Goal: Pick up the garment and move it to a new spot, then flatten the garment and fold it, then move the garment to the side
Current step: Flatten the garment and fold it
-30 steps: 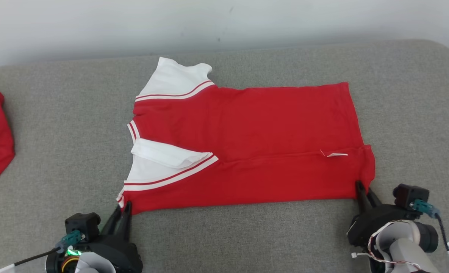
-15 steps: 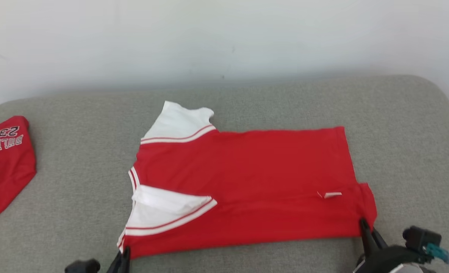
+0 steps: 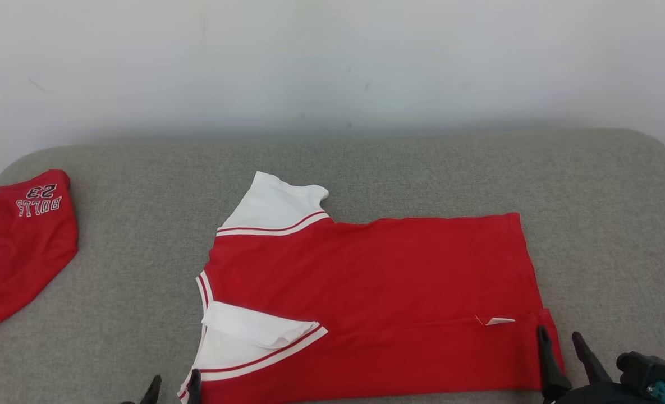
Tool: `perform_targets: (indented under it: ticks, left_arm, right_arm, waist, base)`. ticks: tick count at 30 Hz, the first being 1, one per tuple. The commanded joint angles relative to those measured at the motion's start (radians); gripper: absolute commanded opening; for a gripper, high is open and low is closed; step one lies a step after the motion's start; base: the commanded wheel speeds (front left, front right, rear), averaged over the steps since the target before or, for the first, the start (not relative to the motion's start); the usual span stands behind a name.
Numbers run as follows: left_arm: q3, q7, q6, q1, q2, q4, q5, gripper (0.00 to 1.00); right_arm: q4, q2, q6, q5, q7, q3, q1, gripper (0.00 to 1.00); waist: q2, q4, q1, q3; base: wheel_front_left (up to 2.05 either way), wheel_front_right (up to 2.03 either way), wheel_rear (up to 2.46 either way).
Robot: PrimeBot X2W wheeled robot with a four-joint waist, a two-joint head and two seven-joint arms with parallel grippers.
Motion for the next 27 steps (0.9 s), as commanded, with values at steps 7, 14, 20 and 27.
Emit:
perform_targets:
  ticks: [7,14,20,27]
  left_arm:
    - [0.126,-0.008,0.049,0.027,-0.02,-0.157,0.172,1.0]
    - [0.192,-0.008,0.052,0.048,-0.005,-0.252,0.344,1.0]
    - [0.198,-0.008,0.018,0.07,0.03,-0.279,0.386,1.0]
    - [0.251,-0.008,0.006,0.111,0.055,-0.323,0.339,1.0]
  right_arm:
    - [-0.104,0.027,-0.002,-0.094,-0.106,-0.008,0.007,1.0]
    - [-0.178,0.049,-0.002,-0.15,-0.159,0.035,0.002,1.0]
    - [-0.194,0.064,-0.002,-0.203,-0.174,0.058,0.017,1.0]
    - [-0.218,0.074,-0.002,-0.235,-0.172,0.067,0.032,1.0]
  waist:
    - [0.0001,-0.001,0.0001,-0.025]
    - [0.0001,-0.013,0.0001,-0.04]
    - [0.0001,-0.019,0.0001,-0.055]
    - [0.0001,-0.024,0.0001,-0.068]
  base:
    - [0.0,0.0,0.0]
    - [0.0,0.0,0.0]
    - [0.0,0.0,0.0]
    - [0.0,0.0,0.0]
